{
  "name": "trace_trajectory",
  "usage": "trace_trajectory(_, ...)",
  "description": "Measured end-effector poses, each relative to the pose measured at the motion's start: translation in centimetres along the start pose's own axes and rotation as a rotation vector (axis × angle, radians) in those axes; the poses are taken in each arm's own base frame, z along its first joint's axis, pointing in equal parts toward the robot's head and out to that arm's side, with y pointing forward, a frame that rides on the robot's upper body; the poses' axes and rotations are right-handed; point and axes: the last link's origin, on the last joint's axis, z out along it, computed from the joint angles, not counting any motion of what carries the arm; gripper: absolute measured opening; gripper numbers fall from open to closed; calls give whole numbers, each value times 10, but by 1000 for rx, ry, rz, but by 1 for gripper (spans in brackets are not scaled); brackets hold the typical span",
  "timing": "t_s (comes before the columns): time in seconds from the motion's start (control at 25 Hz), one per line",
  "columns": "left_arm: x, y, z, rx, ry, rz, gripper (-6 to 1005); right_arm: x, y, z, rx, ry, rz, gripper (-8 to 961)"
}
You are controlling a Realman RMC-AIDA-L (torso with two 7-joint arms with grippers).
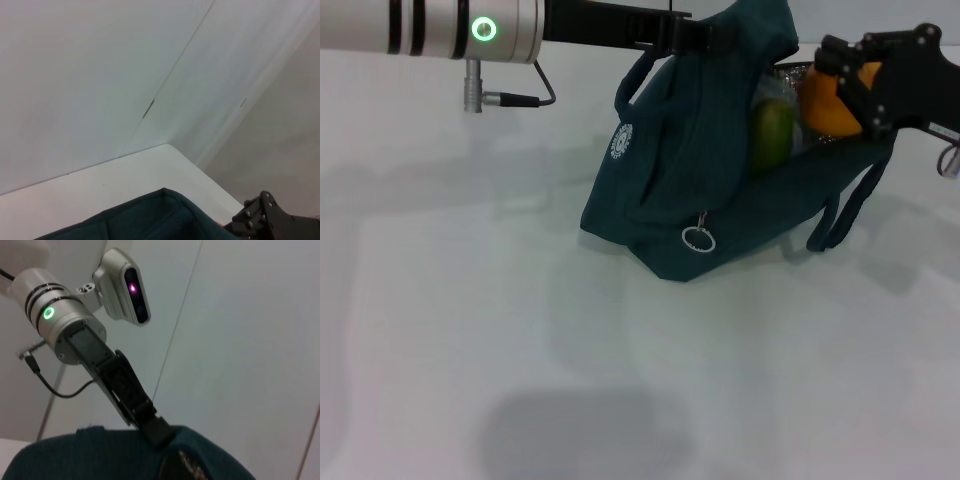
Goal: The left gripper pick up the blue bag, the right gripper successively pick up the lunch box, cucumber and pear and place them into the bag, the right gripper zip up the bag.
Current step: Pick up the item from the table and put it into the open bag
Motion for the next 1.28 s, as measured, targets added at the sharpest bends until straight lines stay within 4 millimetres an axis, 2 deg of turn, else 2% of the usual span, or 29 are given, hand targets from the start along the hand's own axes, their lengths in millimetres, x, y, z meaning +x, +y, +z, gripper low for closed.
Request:
trace_trajectory(0.36,1,-1,-1,4,3,0,55,5,-3,-9,28,24,4,42)
trace_trajectory(0.52,1,0,0,4,3,2,56,1,2,1,-20,12,12,42)
trace_trajectory(0.72,1,-1,-1,4,3,1,56,-3,20,20,-137,7,26,42)
trace_trajectory(0.96,0,-2,-1,8,5,1,56,-21,33,24,-236,-90,45,42)
trace_trajectory(1.08,0,-2,-1,10,6,0,56,-27,30,20,-235,-117,32,42)
trace_trajectory(1.28,0,-2,-1,10,6,1,57,-18,20,12,-150,-55,3,42)
